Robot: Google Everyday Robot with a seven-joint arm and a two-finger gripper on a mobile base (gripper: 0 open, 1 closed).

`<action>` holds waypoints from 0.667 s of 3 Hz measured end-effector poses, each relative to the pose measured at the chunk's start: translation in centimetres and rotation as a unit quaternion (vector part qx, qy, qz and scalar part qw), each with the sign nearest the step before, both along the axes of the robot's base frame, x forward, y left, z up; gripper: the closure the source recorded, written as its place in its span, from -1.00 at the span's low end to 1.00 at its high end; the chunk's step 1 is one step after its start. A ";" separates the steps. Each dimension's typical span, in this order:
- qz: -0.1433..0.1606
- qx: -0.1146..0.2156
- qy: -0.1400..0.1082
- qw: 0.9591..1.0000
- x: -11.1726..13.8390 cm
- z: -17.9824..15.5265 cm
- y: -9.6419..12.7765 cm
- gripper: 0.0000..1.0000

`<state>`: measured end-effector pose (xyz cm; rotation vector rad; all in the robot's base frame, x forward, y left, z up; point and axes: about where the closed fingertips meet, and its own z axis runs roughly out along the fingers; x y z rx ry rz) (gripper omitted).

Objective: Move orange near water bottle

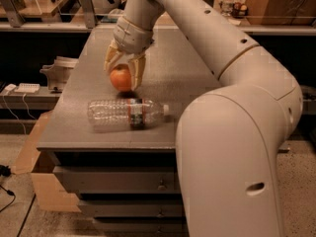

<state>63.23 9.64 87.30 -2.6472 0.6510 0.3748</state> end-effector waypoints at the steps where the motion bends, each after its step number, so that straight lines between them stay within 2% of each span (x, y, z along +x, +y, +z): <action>1: 0.026 -0.005 -0.014 1.000 -0.3 0.4 0.4 1.00; 2: 0.049 -0.006 -0.022 0.999 -0.6 0.7 0.6 1.00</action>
Offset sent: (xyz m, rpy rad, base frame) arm -0.0847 -0.0718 0.0169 -0.2653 0.2176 0.3289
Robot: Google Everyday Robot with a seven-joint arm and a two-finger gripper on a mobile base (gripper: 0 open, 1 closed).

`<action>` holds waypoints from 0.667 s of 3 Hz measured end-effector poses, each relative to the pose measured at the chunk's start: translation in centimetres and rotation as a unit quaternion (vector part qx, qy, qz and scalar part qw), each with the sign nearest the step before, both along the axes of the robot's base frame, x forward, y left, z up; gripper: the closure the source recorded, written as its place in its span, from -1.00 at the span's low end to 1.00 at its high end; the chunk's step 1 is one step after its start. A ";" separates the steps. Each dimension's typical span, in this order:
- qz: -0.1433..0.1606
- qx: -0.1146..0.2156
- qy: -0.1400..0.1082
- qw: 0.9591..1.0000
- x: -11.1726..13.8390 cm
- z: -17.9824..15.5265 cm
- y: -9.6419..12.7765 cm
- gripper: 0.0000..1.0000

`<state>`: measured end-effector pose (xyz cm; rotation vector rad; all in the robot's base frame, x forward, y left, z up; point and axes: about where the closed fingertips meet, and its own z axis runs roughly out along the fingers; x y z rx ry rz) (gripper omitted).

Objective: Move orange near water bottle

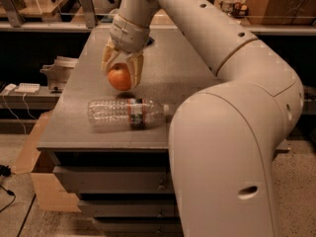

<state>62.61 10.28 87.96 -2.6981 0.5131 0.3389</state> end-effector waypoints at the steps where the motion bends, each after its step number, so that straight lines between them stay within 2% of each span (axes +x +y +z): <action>1: 0.024 -0.003 0.007 1.000 -0.5 -0.9 0.4 1.00; 2: 0.040 -0.011 0.016 0.999 -1.0 -1.9 0.4 1.00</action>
Offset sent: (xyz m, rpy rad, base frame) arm -0.1089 -0.0990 -0.0102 -0.3613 0.4189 0.3351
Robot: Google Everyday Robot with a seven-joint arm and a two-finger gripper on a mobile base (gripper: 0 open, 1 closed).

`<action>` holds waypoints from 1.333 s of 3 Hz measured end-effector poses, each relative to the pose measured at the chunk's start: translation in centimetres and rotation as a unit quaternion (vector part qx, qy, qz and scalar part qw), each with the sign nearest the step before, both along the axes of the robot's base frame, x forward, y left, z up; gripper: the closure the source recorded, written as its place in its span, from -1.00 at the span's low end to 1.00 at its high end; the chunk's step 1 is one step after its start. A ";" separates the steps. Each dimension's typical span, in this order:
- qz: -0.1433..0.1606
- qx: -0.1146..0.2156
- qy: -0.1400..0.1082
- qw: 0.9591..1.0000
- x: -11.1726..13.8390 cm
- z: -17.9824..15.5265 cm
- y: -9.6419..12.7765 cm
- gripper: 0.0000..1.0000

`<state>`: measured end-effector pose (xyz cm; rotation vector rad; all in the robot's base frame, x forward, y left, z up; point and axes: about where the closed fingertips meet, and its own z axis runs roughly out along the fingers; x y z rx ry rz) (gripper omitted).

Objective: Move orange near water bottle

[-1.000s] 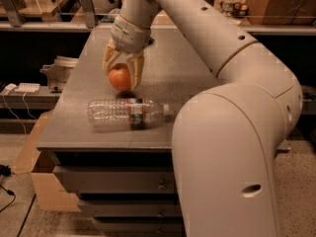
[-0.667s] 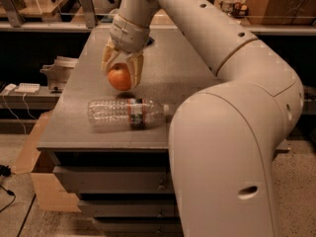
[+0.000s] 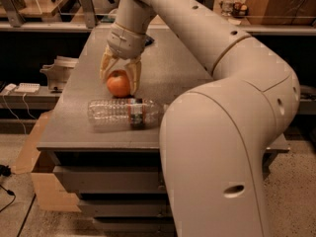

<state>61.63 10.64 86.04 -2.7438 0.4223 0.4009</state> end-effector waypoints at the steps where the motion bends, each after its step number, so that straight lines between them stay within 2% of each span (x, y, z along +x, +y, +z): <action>1: 0.004 -0.008 0.002 1.000 -0.3 -0.2 -0.5 1.00; 2: 0.004 -0.008 0.002 1.000 -0.3 -0.2 -0.5 1.00; 3: 0.004 -0.008 0.002 1.000 -0.3 -0.2 -0.5 0.65; 4: 0.008 -0.012 0.004 1.000 -0.5 -0.4 -0.6 0.20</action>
Offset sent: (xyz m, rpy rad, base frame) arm -0.1096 -0.1189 0.0164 -0.3800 0.3857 0.2467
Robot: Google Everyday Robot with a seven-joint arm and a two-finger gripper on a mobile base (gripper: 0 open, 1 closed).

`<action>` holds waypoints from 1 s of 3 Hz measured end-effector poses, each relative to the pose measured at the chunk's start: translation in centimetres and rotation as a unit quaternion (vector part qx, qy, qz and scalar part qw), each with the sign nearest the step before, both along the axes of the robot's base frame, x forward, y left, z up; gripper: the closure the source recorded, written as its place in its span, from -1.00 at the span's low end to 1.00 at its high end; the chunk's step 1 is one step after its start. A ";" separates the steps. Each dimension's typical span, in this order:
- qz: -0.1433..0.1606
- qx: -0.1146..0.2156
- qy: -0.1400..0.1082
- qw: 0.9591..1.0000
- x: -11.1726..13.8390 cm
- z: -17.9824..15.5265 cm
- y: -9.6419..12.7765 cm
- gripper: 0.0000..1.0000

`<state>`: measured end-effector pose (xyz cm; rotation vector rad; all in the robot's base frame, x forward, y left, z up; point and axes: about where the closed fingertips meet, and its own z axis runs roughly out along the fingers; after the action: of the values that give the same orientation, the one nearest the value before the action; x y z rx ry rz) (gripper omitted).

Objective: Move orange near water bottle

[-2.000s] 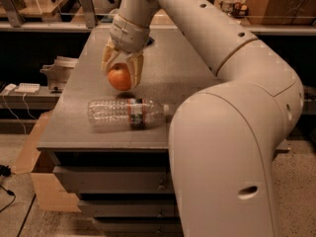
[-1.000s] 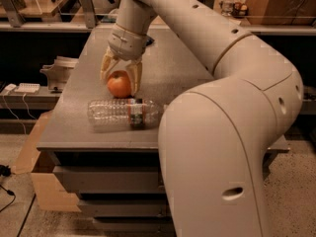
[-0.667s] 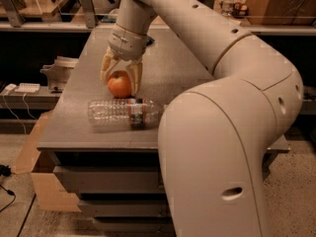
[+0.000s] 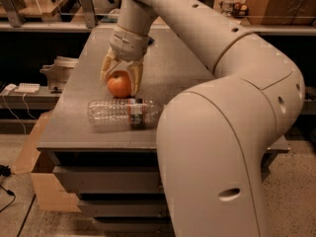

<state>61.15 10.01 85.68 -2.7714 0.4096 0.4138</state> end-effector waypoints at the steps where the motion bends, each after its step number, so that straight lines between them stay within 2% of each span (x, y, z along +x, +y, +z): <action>1: 0.000 0.000 0.000 1.000 0.0 0.0 0.0 -0.07; 3: 0.000 0.000 0.000 1.000 0.0 0.0 0.0 -0.97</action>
Offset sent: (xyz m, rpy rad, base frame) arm -0.1053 -0.1070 0.0145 -0.3676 0.4143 0.2794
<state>61.14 10.01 85.68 -2.7714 0.4096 0.4138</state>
